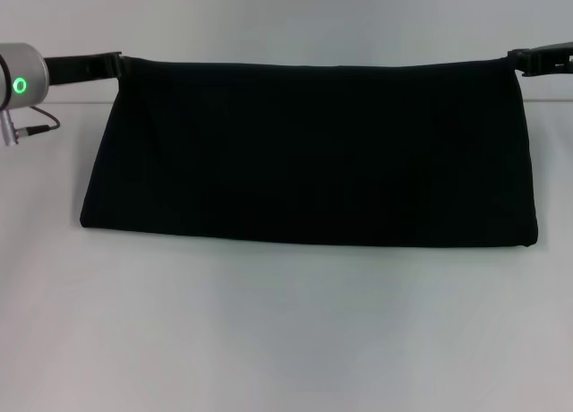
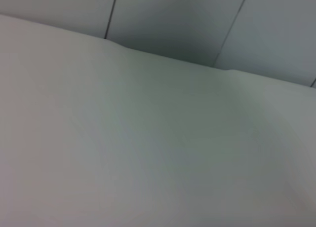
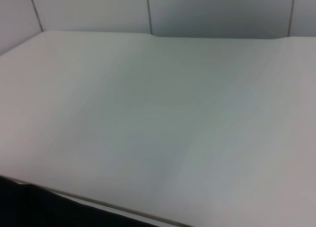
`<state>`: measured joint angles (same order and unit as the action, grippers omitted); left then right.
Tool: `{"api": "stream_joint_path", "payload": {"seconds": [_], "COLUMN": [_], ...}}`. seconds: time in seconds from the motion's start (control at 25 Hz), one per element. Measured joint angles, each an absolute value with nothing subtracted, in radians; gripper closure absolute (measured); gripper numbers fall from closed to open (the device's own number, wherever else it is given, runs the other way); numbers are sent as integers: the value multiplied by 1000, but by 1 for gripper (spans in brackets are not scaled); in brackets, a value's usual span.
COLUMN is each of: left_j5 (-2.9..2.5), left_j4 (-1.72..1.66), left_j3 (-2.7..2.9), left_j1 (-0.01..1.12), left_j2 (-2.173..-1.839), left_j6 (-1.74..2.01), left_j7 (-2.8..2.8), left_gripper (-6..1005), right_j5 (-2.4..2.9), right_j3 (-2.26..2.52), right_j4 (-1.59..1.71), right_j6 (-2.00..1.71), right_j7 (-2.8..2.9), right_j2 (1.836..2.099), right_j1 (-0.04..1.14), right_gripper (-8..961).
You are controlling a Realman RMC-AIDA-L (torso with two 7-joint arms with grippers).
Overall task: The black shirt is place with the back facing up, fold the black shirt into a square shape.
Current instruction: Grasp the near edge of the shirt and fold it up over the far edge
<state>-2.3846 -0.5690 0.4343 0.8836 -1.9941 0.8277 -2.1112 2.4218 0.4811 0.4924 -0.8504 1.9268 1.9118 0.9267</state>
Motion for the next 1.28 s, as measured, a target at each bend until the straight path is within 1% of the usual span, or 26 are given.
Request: {"api": "stream_joint_path", "payload": {"seconds": [0.36,0.6,1.12,1.28], "left_j5": [-2376,-2317,-2294,-2293], "left_j4": [-509,-474,-460,-461], "left_j3": [439,439,445,447], "left_j1": [883,887,899,904], "left_j2": [-2022,-2046,-2049,-2050], "left_j6": [709,624,603,591], "left_j7": [-2086,-2015,-1990,-1989], "left_gripper": [995,995,995,956], "right_j5": [2413,2406,2405,2406], "right_j3": [494,494,505,507], "right_j4": [418,396,393,392], "right_j6": [-728,-674,-672,-670], "right_j7": [1926,1918,1924,1926], "right_j2": [1927,1948,1957,1957], "right_j1": [930,932,945,946], "right_gripper": [823,816,802,797]}}
